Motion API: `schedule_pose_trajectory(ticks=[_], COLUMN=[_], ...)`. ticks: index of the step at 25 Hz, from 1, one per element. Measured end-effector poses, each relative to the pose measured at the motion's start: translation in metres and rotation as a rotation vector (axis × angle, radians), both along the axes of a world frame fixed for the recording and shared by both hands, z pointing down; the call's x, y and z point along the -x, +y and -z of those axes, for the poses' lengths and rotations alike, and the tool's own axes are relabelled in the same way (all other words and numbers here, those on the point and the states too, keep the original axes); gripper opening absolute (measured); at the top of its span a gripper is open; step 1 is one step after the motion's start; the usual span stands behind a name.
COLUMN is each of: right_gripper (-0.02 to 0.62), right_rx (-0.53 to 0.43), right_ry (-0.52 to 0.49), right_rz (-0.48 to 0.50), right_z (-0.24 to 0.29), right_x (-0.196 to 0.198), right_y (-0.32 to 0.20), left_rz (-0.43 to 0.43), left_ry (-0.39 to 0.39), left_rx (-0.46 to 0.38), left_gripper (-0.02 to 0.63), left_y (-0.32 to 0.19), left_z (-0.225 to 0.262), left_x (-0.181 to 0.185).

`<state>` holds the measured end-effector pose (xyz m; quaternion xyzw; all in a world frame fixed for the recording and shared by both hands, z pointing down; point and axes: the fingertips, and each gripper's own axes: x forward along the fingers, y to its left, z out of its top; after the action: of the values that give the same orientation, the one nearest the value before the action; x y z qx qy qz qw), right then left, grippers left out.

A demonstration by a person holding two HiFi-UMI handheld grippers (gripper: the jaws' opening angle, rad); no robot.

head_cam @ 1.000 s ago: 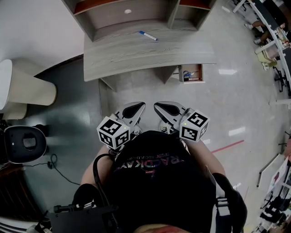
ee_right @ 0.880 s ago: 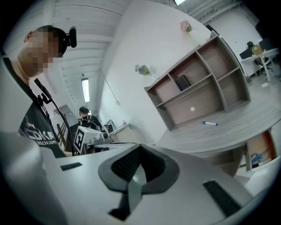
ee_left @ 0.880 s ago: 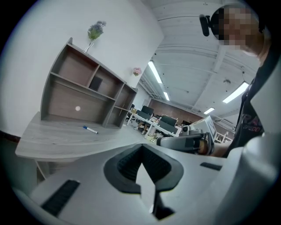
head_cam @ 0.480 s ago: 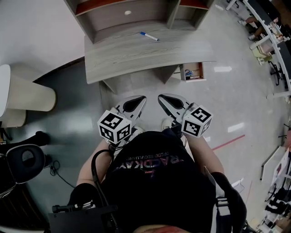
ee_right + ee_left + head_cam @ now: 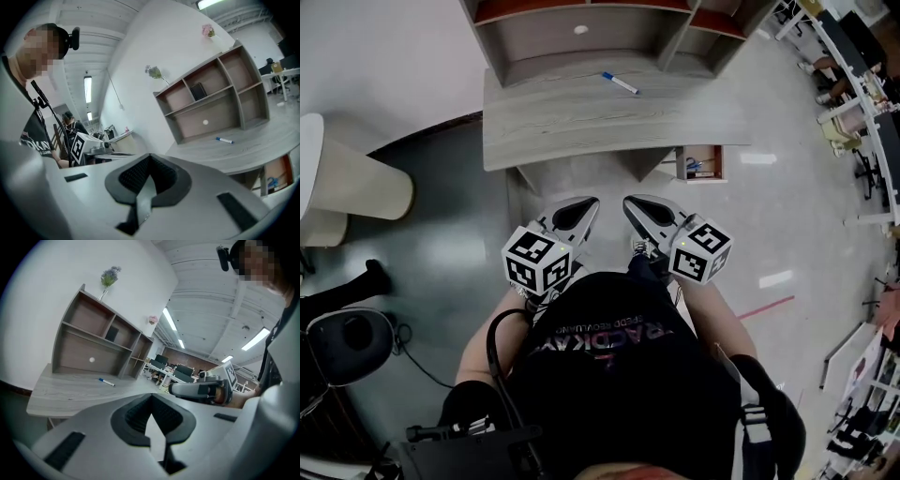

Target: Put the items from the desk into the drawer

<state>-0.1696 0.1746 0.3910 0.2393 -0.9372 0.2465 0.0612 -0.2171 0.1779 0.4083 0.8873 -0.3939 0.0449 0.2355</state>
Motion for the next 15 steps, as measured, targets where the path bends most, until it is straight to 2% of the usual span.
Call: schedule_pose_trajectory(ticks=[11, 15], right_gripper=[0.018, 0.018], right_rx=[0.033, 0.066], right_ry=[0.005, 0.015], right_rz=[0.071, 0.088], right_z=[-0.013, 0.002], right_x=[-0.014, -0.02], right_y=[-0.062, -0.124], left_rz=[0.075, 0.087], left_ry=[-0.003, -0.016], left_rx=[0.046, 0.054], left_gripper=[0.011, 0.011], left_y=[-0.052, -0.105], left_z=[-0.011, 0.018], left_x=[-0.02, -0.025])
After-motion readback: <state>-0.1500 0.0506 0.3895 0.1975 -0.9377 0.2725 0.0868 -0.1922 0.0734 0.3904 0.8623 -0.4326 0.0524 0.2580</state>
